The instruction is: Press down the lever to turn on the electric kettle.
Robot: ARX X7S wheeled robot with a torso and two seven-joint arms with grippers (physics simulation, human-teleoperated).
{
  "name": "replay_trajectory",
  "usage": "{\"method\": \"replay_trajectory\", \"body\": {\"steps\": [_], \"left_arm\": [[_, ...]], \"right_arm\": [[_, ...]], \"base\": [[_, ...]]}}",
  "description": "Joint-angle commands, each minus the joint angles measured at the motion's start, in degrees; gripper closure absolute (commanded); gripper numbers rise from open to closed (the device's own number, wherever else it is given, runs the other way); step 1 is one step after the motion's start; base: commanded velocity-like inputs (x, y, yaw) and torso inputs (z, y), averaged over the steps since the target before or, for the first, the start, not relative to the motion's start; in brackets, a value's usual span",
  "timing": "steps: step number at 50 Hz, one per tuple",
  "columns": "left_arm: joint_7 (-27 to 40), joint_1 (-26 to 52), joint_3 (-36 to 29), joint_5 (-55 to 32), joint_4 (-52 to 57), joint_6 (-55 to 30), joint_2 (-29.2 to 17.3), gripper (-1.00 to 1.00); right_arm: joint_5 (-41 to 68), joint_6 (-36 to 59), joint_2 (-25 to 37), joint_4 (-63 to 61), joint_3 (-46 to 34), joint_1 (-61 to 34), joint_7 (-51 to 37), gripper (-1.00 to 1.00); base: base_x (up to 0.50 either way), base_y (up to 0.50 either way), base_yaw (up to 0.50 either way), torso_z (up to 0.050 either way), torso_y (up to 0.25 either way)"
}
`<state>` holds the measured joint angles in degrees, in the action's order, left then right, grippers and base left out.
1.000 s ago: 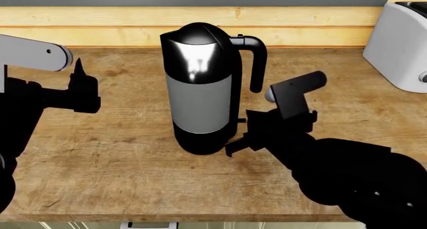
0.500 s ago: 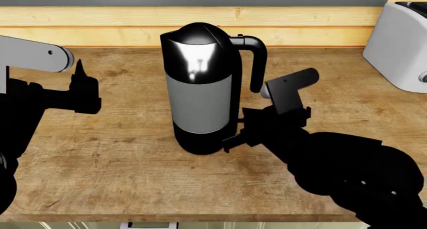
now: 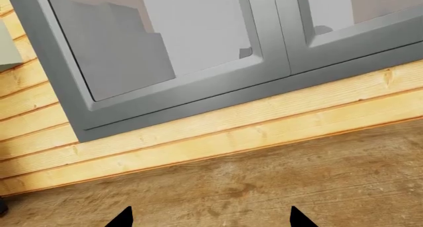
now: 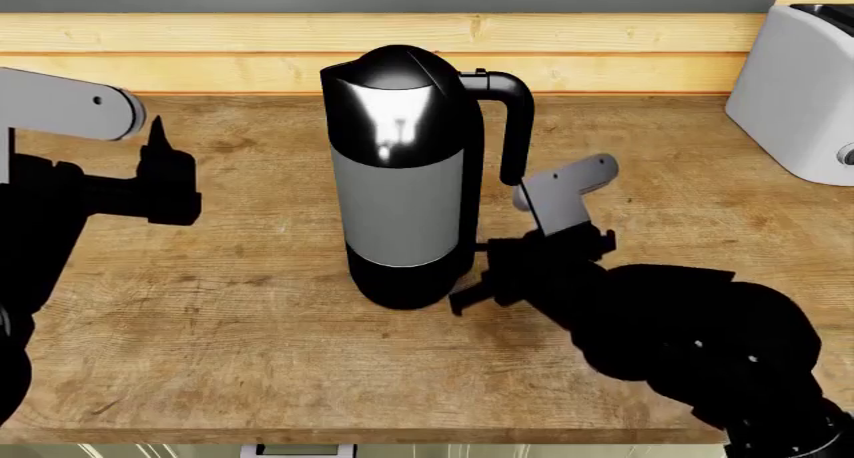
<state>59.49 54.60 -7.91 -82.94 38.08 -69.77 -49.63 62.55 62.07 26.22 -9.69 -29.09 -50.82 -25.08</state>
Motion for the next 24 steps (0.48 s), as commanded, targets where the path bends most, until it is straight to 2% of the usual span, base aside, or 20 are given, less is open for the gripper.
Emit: {"method": "replay_trajectory", "body": {"steps": [1,14,23,24], "left_arm": [[0.2,0.2,-0.1,-0.3,-0.1,0.2,-0.3,-1.00],[0.0,0.1,-0.3,0.0,-0.2,0.7,-0.4,-1.00],[0.0,-0.1,-0.2,-0.2,-0.1,1.1,-0.7,-1.00],[0.2,-0.1,-0.2,-0.3,-0.1,1.1,-0.8,-1.00]], "right_arm": [[-1.2,1.7,-0.4,6.2,-2.4,-0.1,0.5,1.00],[-2.1,2.1,-1.1,9.4,-4.9,0.0,2.4,1.00],[-0.2,2.9,-0.7,8.5,-3.5,0.0,1.2,1.00],[0.5,3.3,-0.6,8.0,-2.9,0.1,0.8,-1.00]], "base": [[0.00,0.00,0.00,0.000,0.000],[0.00,0.00,0.00,0.000,0.000],[0.00,0.00,0.00,0.000,0.000],[0.00,0.00,0.00,0.000,0.000]]}}
